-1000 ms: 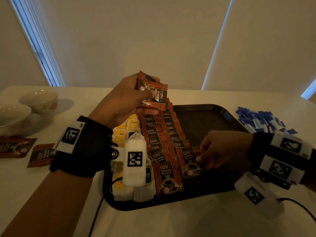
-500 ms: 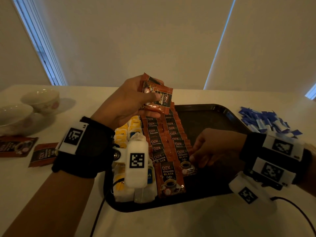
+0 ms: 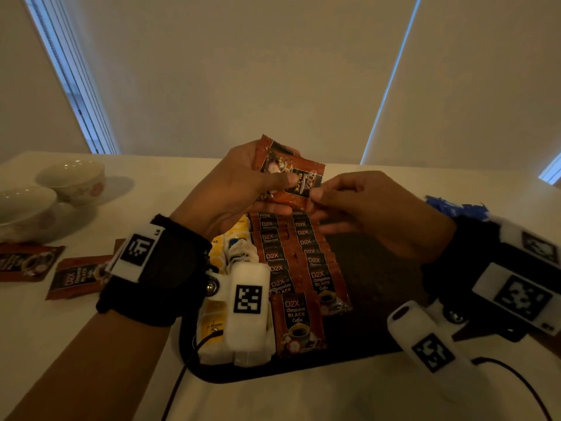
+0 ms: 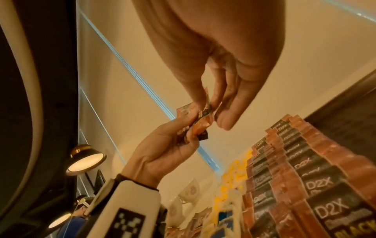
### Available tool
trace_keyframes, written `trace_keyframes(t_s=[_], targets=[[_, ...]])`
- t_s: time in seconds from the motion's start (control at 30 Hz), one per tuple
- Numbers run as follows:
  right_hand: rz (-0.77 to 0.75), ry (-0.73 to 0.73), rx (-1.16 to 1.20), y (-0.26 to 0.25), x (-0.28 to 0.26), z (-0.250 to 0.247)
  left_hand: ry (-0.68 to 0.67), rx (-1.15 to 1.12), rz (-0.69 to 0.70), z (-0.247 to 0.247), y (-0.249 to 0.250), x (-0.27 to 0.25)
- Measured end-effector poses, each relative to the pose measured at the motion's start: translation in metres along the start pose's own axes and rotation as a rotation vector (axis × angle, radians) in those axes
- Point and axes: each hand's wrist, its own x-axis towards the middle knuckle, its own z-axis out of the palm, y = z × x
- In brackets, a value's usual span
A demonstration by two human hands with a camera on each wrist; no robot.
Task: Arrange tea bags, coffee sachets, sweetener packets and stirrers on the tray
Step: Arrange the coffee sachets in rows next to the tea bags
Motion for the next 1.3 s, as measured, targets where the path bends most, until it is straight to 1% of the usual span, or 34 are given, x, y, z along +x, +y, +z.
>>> trace_keyframes(t_s=[0.1, 0.17, 0.27, 0.33, 0.4, 0.5, 0.57, 0.63, 0.73, 0.8, 0.83, 0.9, 0.97, 1.07, 1.17, 1.3], targets=[[-0.027, 0.101, 0.083, -0.002, 0.001, -0.002, -0.071, 0.099, -0.021, 0.001, -0.002, -0.001], [-0.041, 0.145, 0.081, -0.004, 0.002, -0.008, -0.111, 0.161, -0.022, -0.001, -0.001, -0.001], [-0.091, 0.122, -0.099, -0.005, 0.001, -0.018, -0.057, 0.162, 0.009, -0.006, 0.002, -0.001], [-0.124, 0.093, -0.198, -0.007, -0.001, -0.018, -0.089, 0.206, 0.023, -0.006, 0.001, -0.001], [-0.146, 0.078, -0.225, -0.009, -0.003, -0.016, -0.138, 0.264, 0.021, -0.002, -0.001, -0.003], [-0.158, 0.085, -0.208, -0.011, -0.003, -0.012, -0.119, 0.310, 0.026, 0.006, -0.006, -0.003], [-0.089, 0.091, -0.108, -0.007, -0.005, -0.012, -0.072, 0.266, 0.030, 0.007, -0.007, -0.002], [0.014, 0.055, 0.008, -0.002, -0.009, -0.011, -0.054, 0.184, 0.019, 0.008, -0.007, -0.002], [0.081, 0.032, 0.039, 0.004, -0.014, -0.013, -0.110, 0.235, -0.008, 0.009, -0.006, -0.003], [0.125, 0.013, -0.081, 0.005, -0.015, -0.020, -0.140, 0.261, -0.015, 0.006, -0.003, -0.005], [0.167, -0.033, -0.198, 0.007, -0.016, -0.025, -0.130, 0.260, -0.006, 0.002, 0.000, -0.004], [0.288, -0.199, -0.462, 0.015, -0.019, -0.030, -0.075, 0.229, 0.004, -0.006, 0.006, -0.005], [0.382, -0.332, -0.620, 0.026, -0.019, -0.033, -0.024, 0.196, 0.012, -0.016, 0.013, -0.006], [0.433, -0.369, -0.684, 0.035, -0.018, -0.033, -0.002, 0.183, 0.024, -0.024, 0.017, -0.007], [0.466, -0.369, -0.665, 0.038, -0.013, -0.027, 0.011, 0.195, 0.024, -0.028, 0.018, -0.008], [0.462, -0.379, -0.669, 0.043, -0.009, -0.017, 0.009, 0.209, 0.026, -0.028, 0.016, -0.007]])
